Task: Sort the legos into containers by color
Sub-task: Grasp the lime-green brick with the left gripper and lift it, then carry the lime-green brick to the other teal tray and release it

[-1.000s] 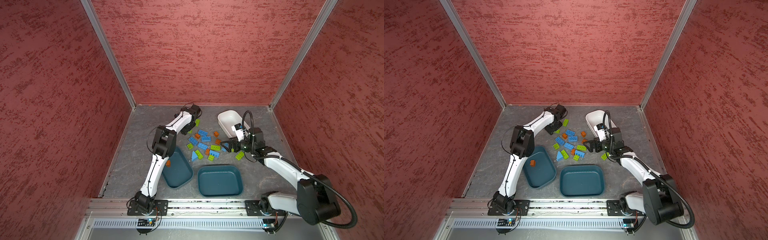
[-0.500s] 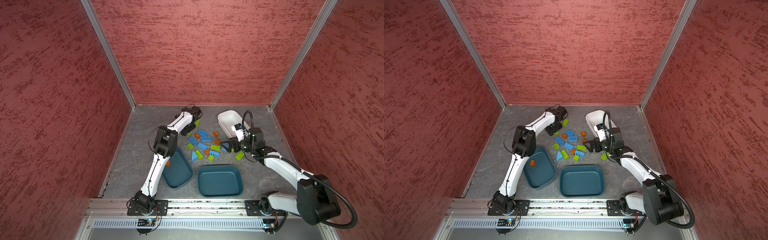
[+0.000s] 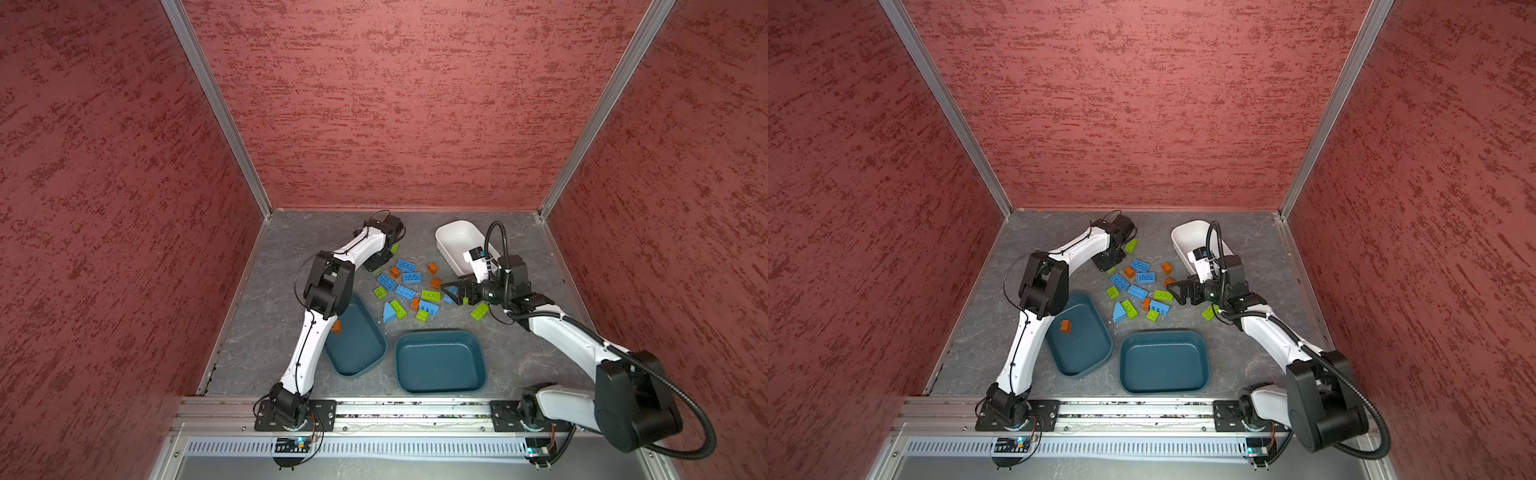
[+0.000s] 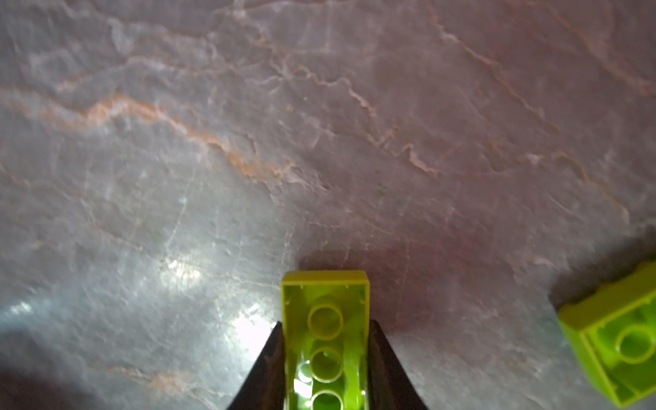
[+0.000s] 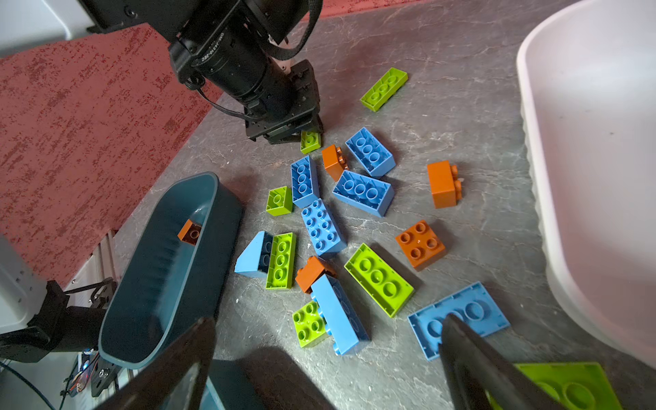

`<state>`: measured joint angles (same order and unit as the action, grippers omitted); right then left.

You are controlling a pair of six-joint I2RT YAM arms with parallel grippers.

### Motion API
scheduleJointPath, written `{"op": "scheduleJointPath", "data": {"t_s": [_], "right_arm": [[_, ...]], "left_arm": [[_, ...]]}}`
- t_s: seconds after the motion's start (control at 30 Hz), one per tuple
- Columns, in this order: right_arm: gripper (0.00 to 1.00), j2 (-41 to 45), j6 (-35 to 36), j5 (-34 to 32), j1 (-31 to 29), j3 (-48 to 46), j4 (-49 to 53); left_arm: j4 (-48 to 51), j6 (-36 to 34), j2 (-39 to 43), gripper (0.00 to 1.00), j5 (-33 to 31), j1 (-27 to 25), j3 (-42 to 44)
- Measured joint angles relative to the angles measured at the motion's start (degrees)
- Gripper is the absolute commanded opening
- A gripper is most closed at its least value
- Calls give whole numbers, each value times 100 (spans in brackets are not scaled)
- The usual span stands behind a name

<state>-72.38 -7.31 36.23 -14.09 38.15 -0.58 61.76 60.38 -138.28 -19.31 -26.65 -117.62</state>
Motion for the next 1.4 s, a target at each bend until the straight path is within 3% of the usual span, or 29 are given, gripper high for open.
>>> {"op": "scheduleJointPath", "data": {"t_s": [0.3,0.6,0.8,1.07,1.4], "right_arm": [[99,11,-2,0,0,0,0],[99,26,-31,0,0,0,7],[99,28,-13,0,0,140,352],[99,308,-20,-44,24,210,756],[99,466,-33,-219,136,210,1058]], "left_arm": [[-531,-835,632,26,20,0,807],[-984,-2044,2361,26,188,-142,1932],[-1456,-2625,3587,26,798,-586,3174],[-1722,-2686,4736,26,1349,-1617,4363],[-1814,-1582,5042,26,1434,-3508,4979]]}}
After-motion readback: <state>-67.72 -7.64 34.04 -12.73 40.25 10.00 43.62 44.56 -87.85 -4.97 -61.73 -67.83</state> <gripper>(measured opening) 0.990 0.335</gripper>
